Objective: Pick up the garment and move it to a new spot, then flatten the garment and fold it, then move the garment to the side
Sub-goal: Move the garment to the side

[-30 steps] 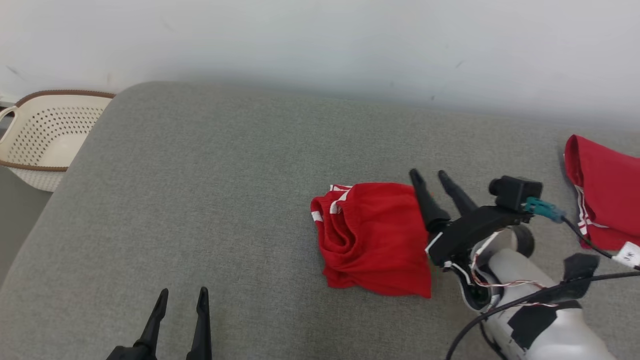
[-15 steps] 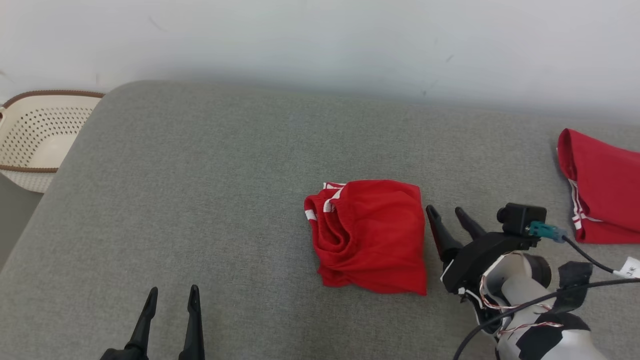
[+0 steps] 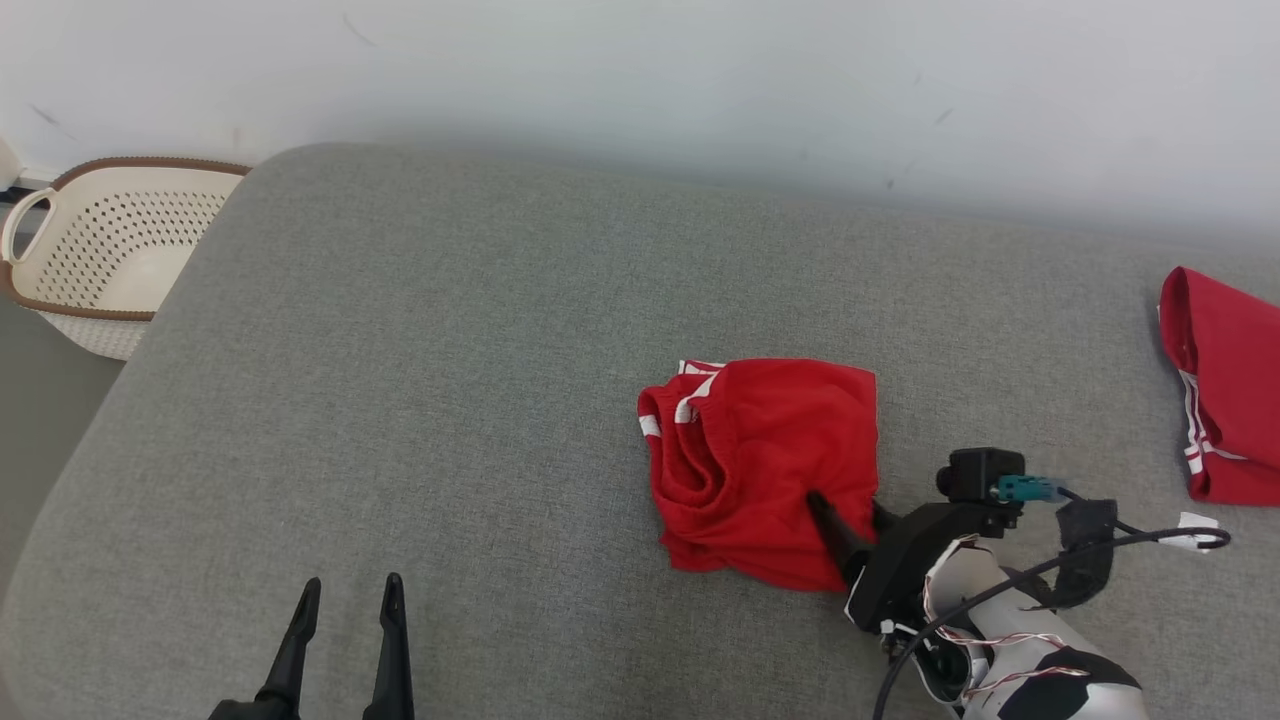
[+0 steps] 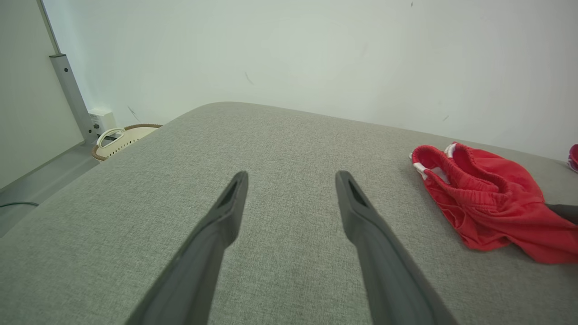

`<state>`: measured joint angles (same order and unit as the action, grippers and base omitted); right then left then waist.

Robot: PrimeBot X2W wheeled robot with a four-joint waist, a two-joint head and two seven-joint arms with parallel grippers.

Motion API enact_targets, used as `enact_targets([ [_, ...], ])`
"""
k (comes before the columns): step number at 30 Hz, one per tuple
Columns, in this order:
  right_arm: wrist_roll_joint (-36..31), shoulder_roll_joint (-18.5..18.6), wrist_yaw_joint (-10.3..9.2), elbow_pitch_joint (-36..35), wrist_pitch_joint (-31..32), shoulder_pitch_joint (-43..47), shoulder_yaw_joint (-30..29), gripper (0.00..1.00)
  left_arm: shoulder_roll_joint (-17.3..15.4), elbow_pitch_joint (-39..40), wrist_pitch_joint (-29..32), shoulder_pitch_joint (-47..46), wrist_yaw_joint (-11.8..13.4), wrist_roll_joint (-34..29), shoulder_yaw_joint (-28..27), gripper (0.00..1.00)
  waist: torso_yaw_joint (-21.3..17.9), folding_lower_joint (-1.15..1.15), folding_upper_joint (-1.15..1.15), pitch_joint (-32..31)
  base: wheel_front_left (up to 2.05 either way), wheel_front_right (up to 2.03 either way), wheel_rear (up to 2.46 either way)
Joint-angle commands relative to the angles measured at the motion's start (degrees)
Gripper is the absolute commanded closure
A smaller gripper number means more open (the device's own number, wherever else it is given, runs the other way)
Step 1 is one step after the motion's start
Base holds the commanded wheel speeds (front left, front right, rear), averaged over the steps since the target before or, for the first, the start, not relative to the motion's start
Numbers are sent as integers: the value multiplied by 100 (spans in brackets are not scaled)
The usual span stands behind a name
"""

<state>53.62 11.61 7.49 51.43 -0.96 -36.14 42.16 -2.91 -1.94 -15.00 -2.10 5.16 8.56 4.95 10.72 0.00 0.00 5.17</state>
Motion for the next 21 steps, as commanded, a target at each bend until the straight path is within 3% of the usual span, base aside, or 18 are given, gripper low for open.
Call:
enact_targets([
  [1,72,-14,1,22,110,10,71,0,1,-22,-24,92,3,51,-11,0,-1,0,0,-3,0,0,0],
  [5,209,-86,1,36,397,55,184,0,0,-45,-24,70,-15,66,-14,0,-4,0,0,-11,0,0,0],
  [6,247,-87,1,27,442,57,207,15,0,-45,-24,67,-11,69,-4,0,-5,0,0,-12,0,0,0],
  [7,273,-80,1,14,459,54,233,62,0,-45,-24,66,-4,71,6,0,-6,0,0,-10,0,0,0],
  [8,299,-69,1,-3,468,45,255,100,0,-43,-24,66,5,73,13,0,-8,0,0,-9,0,0,0],
  [13,262,93,1,-67,178,-89,328,100,0,-53,-24,92,21,84,-9,0,-32,0,0,1,0,0,0],
  [21,-408,568,1,-37,-471,-586,729,100,-1,-7,-24,102,1,92,-104,0,-324,0,0,29,0,0,0],
])
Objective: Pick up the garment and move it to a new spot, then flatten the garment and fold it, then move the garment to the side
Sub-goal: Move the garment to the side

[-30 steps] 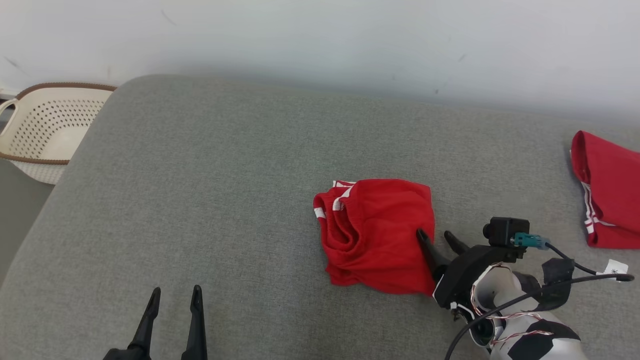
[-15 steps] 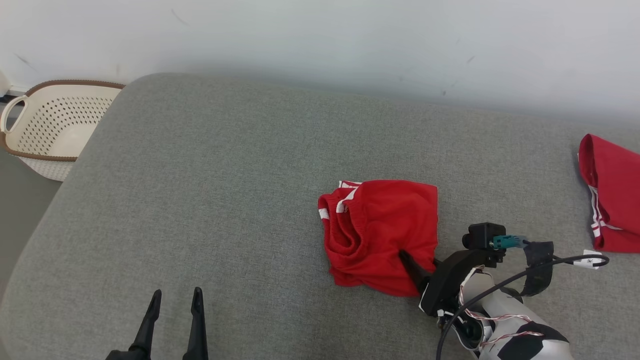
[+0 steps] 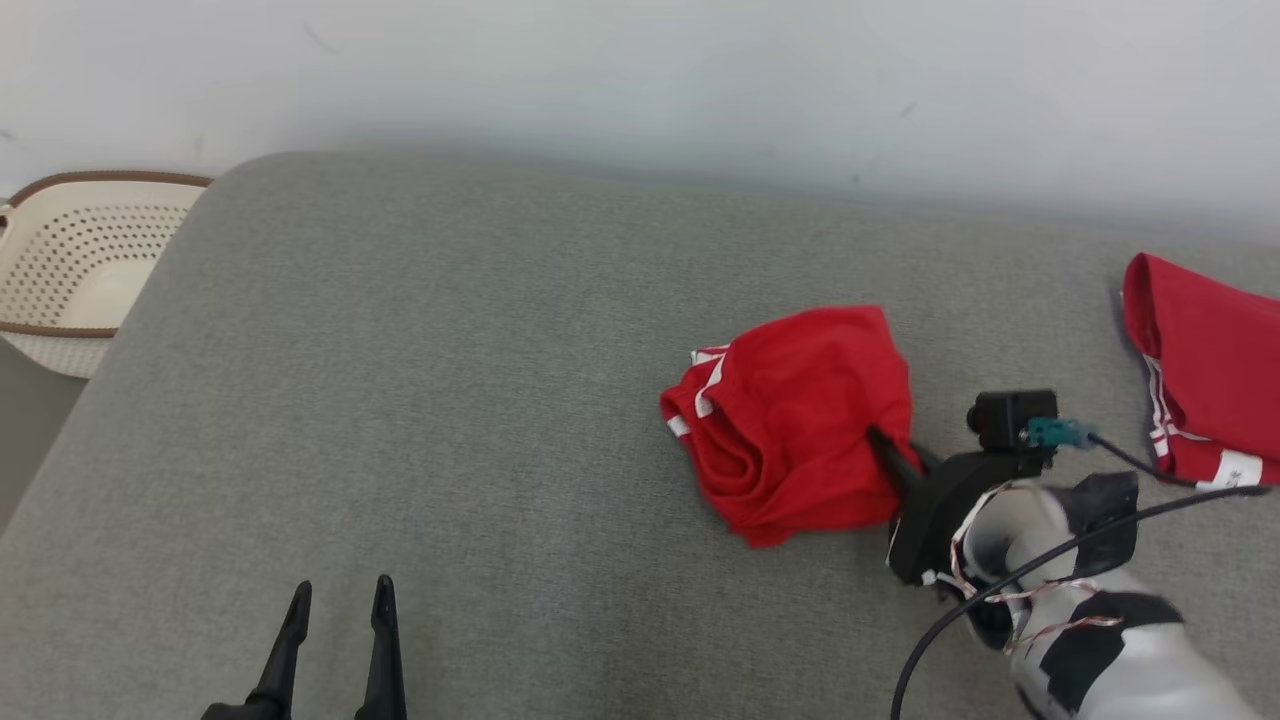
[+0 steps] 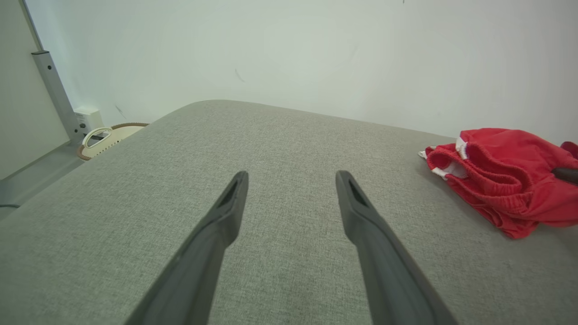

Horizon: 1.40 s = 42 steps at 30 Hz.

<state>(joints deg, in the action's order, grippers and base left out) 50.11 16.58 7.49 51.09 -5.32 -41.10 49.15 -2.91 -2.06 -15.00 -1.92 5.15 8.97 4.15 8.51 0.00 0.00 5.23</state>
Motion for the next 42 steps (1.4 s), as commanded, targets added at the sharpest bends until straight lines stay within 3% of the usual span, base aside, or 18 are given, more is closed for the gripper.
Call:
enact_targets([
  [1,-119,148,1,-8,-79,-167,62,100,0,14,-24,65,-6,46,-25,0,-149,0,0,43,0,0,0],
  [14,-397,994,1,-55,-149,-1172,185,100,-1,301,-24,-216,-48,-160,-183,0,-833,0,0,619,0,0,0],
  [23,-606,1800,1,-84,-6,-1911,551,100,-50,715,-24,-472,-140,-368,-397,0,-1028,0,0,1188,0,0,0],
  [42,83,3121,1,-477,335,-2429,768,100,-237,1398,-24,-550,-173,-677,-560,0,-1428,0,0,1799,0,0,0],
])
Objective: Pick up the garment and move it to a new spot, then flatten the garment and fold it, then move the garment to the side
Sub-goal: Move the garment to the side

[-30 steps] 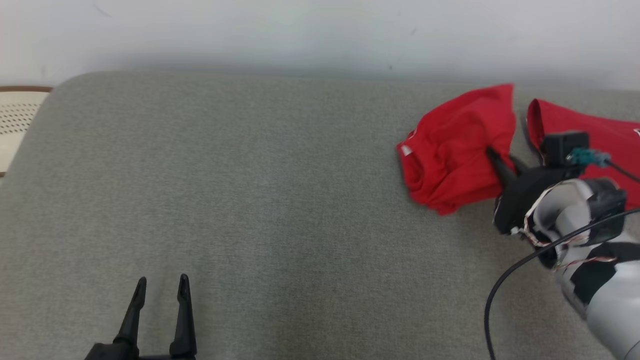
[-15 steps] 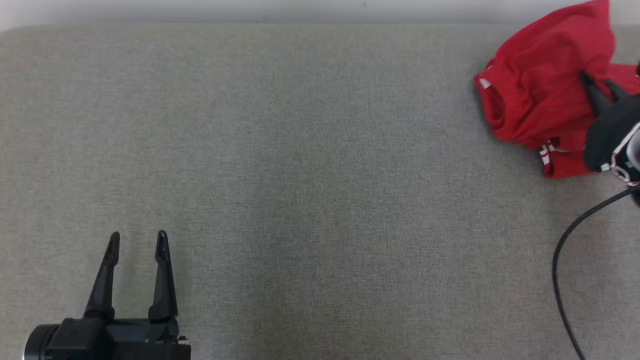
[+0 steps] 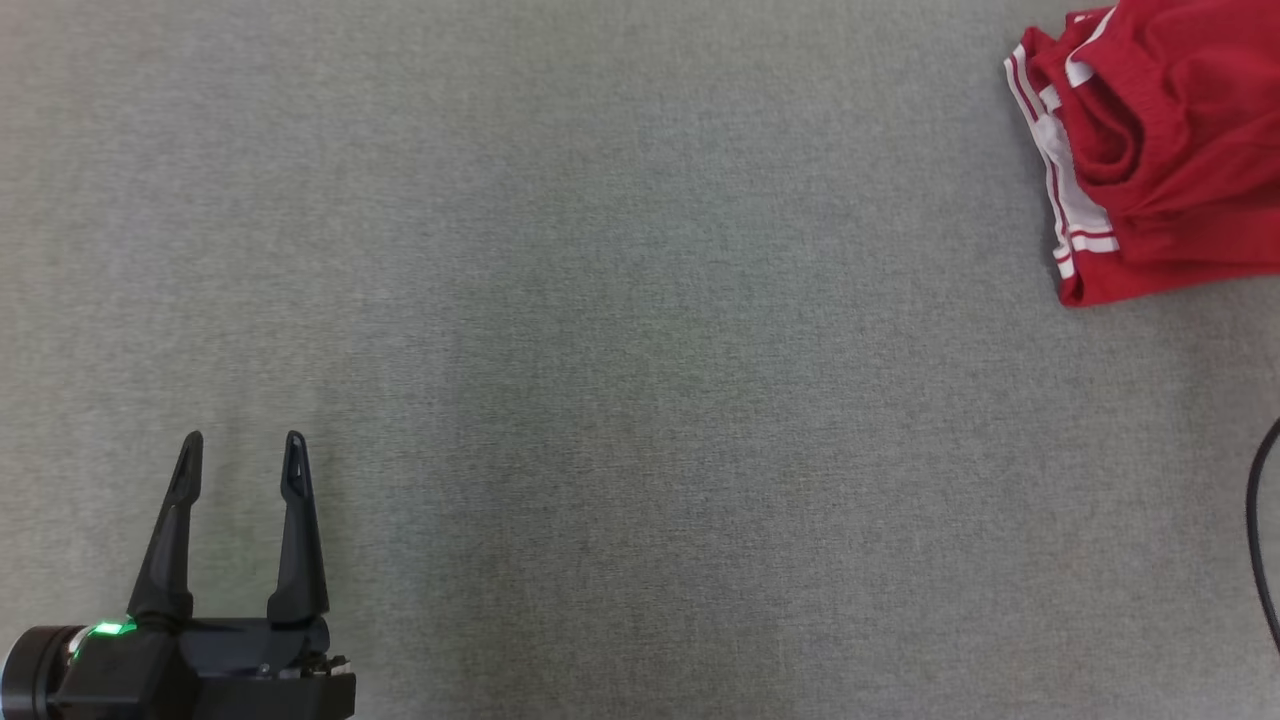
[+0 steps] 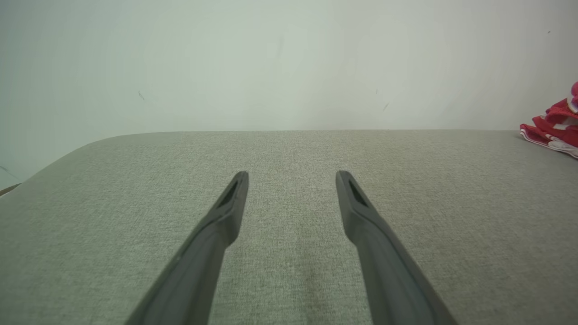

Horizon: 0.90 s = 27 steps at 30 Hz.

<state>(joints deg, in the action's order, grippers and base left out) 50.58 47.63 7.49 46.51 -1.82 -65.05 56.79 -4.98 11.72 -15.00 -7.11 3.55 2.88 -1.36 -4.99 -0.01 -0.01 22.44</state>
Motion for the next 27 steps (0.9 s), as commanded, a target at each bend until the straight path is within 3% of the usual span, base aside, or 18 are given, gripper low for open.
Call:
enact_targets([
  [1,64,51,1,-11,-33,-55,0,100,-42,25,-24,-40,-19,-80,-15,0,-98,1,1,103,0,0,0],
  [15,203,-11,1,618,-7,-158,53,100,-119,139,-24,-82,-7,-104,13,0,-42,1,1,218,0,0,0],
  [16,182,-8,1,662,-37,-183,59,24,-117,146,-24,-79,-5,-105,15,0,-34,1,1,224,0,0,0],
  [17,168,-11,1,744,-39,-205,58,0,-116,148,-24,-79,-1,-105,20,0,-27,1,1,227,0,0,0],
  [27,-154,-127,1,1257,-299,-521,145,0,-78,28,-24,-74,50,-29,13,0,-7,1,1,95,0,0,0],
])
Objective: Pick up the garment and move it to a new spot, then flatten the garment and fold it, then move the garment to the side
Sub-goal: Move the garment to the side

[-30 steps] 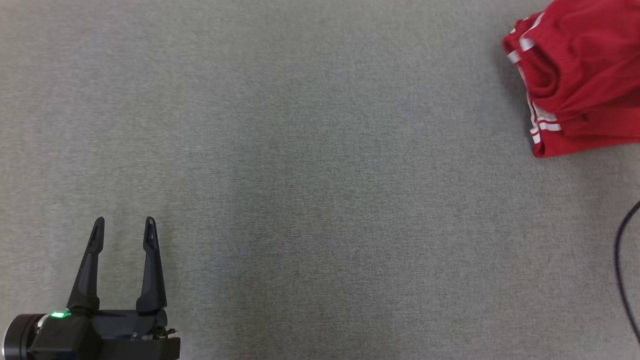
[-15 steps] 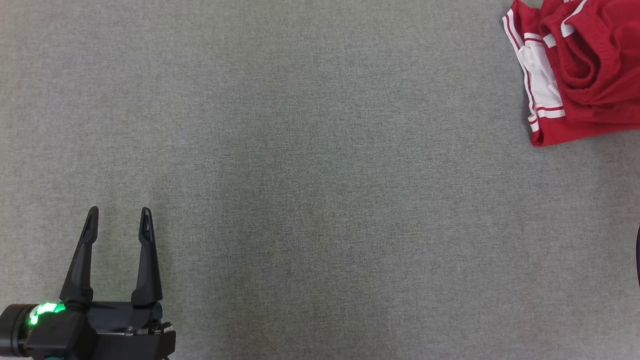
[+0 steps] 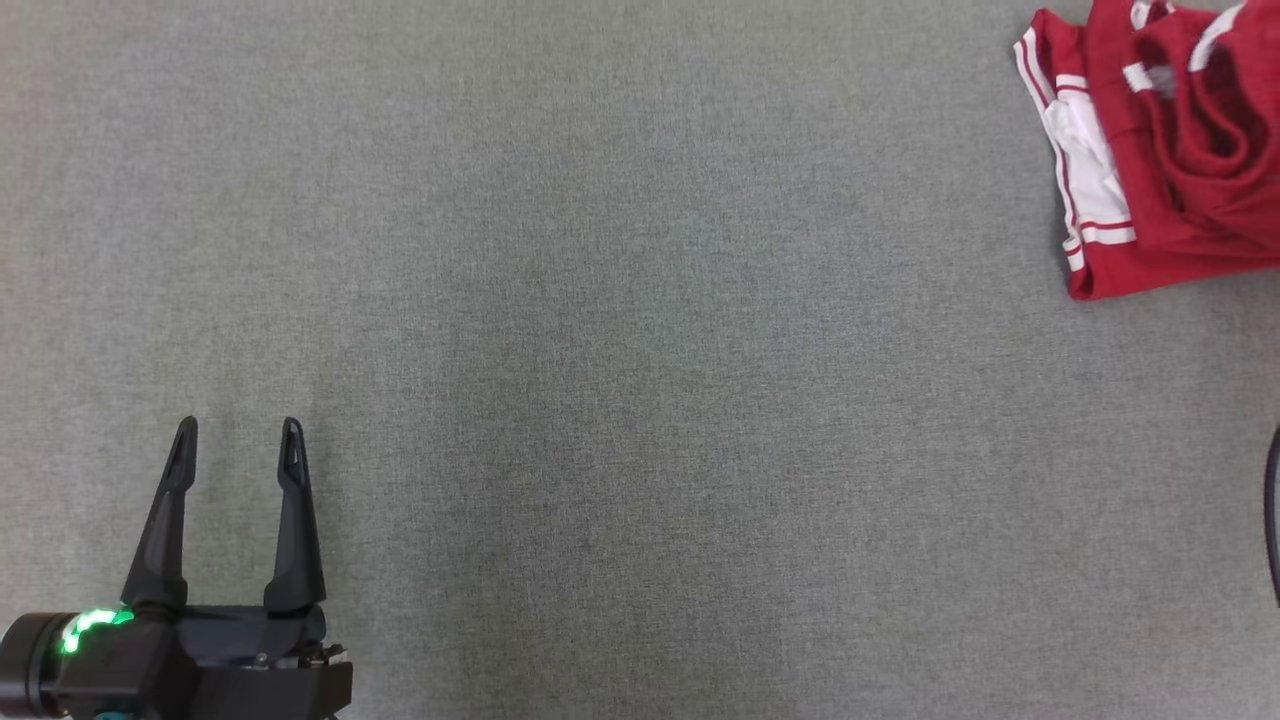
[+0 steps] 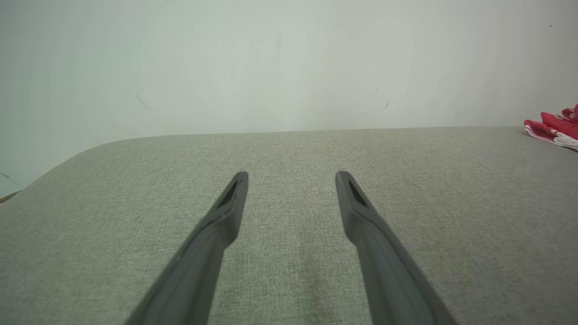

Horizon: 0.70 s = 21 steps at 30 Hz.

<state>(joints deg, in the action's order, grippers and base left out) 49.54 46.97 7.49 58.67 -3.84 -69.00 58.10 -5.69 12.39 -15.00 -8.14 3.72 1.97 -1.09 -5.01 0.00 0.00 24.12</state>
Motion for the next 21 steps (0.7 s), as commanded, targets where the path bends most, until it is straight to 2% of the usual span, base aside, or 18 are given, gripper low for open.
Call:
enact_targets([
  [1,-51,-61,1,41,-96,-126,14,0,-8,-39,-24,28,33,62,-14,0,-5,0,0,-73,0,0,0],
  [10,123,-547,1,-163,-902,17,-229,0,68,-230,-24,199,17,207,-61,0,-64,0,0,-580,0,0,0],
  [15,181,-797,1,-497,-1106,289,-473,0,129,-331,-24,299,5,306,-72,0,-62,0,0,-860,0,0,0],
  [18,48,-955,1,-837,-1135,479,-775,0,143,-389,-24,383,8,370,-126,0,-77,0,0,-1006,0,0,0],
  [21,-394,-1256,1,-1450,-1130,1020,-1398,0,163,-438,-24,438,-4,408,-192,0,-115,0,0,-1216,0,0,0],
])
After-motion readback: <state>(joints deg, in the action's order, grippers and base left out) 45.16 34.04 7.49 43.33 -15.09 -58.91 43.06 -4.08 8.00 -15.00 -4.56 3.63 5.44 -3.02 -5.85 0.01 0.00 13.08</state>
